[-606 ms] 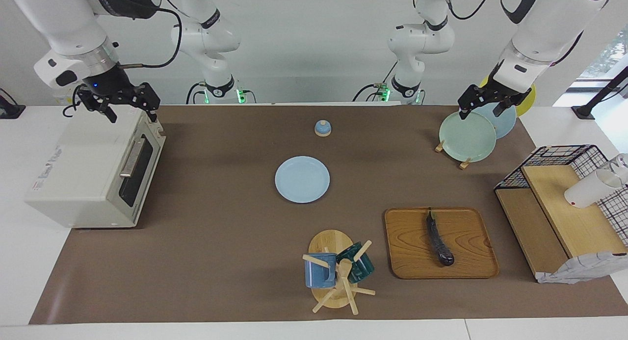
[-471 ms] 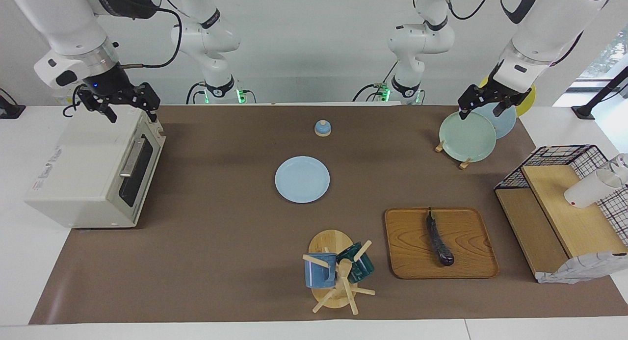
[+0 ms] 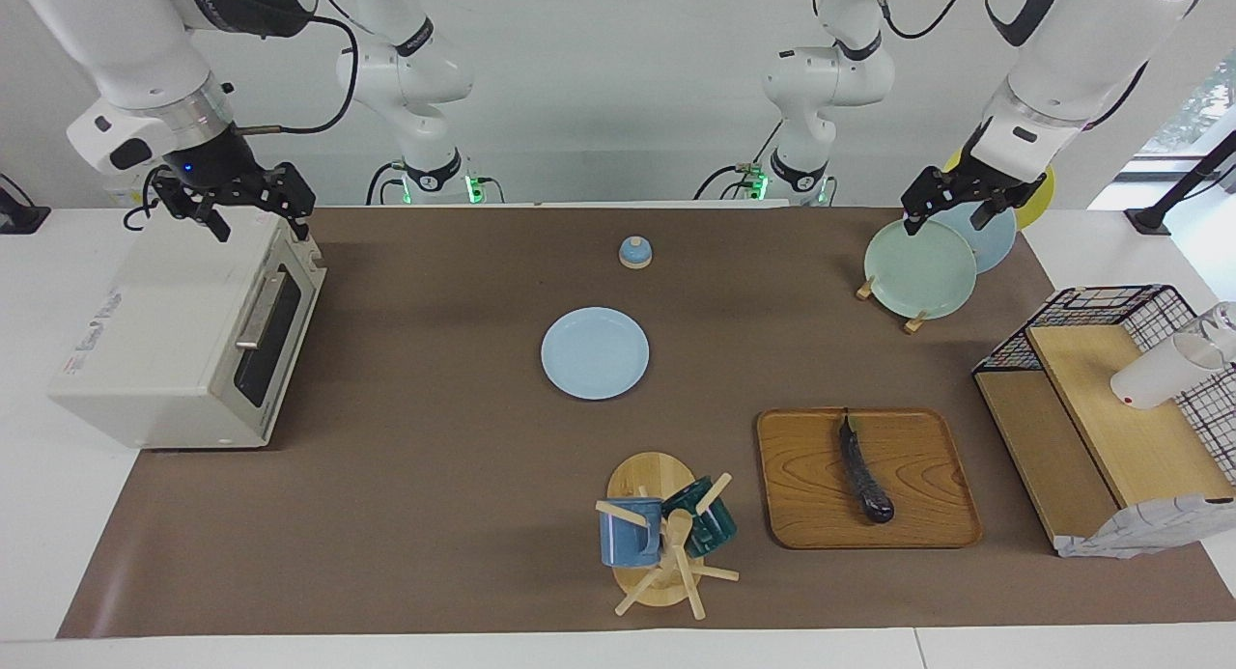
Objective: Put eggplant into oven
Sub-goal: 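Reach the left gripper down to the purple eggplant on the board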
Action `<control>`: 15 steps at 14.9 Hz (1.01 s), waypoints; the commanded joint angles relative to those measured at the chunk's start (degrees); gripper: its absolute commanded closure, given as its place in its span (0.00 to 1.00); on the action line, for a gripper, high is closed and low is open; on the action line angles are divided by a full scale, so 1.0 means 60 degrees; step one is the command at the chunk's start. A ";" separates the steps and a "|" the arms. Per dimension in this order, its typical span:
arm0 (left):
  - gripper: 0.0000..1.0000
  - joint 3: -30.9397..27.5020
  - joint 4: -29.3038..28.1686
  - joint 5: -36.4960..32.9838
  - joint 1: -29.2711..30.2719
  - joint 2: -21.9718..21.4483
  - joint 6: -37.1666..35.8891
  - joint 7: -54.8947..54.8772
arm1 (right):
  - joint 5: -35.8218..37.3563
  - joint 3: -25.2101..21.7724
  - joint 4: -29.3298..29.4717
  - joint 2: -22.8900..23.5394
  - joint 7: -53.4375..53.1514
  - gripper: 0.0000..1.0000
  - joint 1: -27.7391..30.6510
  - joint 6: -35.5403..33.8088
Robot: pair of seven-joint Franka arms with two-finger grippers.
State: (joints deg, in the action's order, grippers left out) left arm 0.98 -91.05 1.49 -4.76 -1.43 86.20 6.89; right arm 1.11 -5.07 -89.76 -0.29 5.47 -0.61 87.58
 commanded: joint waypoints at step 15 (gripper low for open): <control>0.00 0.0027 -0.0118 0.0513 0.0017 0.3033 0.4085 -0.0065 | -0.0067 -0.0048 -0.3215 -0.0831 0.0260 1.00 0.0674 0.2744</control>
State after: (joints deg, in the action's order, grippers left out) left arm 1.18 -92.86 3.73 -4.79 12.75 106.76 6.92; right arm 1.11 -5.62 -103.33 -3.43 8.31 2.97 99.78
